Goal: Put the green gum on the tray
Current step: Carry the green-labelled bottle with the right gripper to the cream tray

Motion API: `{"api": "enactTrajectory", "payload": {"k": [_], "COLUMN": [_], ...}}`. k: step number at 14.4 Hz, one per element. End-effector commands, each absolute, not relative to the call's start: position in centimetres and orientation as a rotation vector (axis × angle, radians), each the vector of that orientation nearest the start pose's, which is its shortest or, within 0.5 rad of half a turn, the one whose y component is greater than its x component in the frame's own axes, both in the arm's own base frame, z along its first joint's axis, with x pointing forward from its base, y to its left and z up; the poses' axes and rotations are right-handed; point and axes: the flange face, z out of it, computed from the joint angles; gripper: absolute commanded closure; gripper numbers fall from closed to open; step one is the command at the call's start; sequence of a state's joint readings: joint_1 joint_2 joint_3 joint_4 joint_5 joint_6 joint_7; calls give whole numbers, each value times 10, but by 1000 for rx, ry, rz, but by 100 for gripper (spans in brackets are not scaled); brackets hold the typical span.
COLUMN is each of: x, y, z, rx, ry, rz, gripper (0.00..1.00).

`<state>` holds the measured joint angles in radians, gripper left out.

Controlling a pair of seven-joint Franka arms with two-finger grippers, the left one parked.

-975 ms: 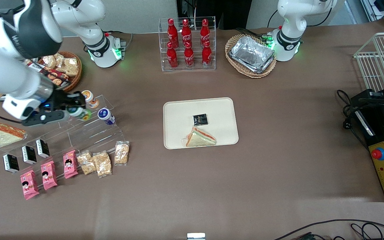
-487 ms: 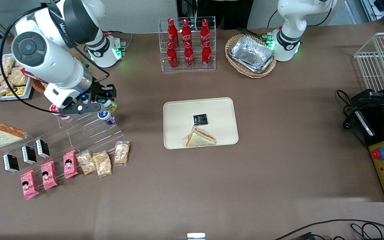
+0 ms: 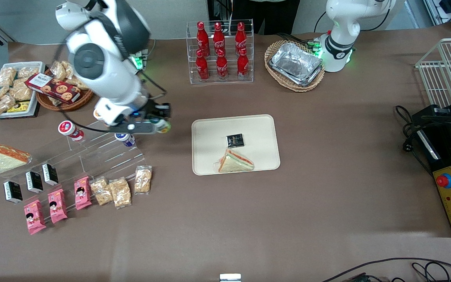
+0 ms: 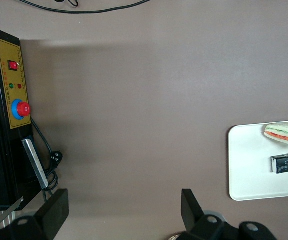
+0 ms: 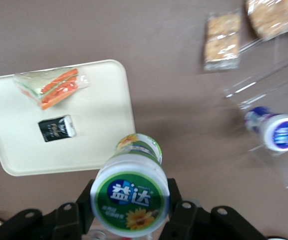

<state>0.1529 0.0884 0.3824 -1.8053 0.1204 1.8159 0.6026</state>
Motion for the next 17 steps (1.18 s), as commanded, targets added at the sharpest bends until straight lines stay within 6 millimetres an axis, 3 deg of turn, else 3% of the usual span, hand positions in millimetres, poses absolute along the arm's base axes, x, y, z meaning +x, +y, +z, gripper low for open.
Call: {"api": "enactTrajectory", "payload": {"k": [1,5,9,12,17], "x": [473,434,409,402,393], "y": [331,348,345,357,369], "z": [433,367,310,286,263], "rx": [-3016,-3024,-3001,-2980,-2972], "ry": [256,265,254,278,262], "rz": [163,79,39,55,81], "gripper": [100,100,100,100,100]}}
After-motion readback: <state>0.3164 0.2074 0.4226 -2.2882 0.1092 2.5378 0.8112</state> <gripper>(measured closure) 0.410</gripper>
